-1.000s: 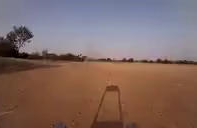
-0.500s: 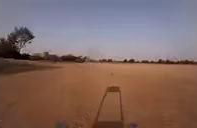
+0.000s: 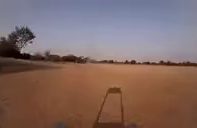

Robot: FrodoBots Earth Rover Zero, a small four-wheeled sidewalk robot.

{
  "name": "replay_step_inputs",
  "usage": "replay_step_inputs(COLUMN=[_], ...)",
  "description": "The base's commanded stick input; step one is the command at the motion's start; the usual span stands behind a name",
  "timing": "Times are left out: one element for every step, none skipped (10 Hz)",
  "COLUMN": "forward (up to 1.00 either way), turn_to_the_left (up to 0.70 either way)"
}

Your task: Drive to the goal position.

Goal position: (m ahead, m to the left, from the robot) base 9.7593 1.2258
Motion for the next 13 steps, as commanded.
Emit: replay_step_inputs(forward=[0.59,0.59,0.59,0.59,0.59,0.59,0.59,0.59,0.59,0.59,0.59,0.59,0.59], turn_to_the_left=[0.0,0.0,0.0,0.0,0.0,0.0,0.0,0.0,0.0,0.0,0.0,0.0,0.0])
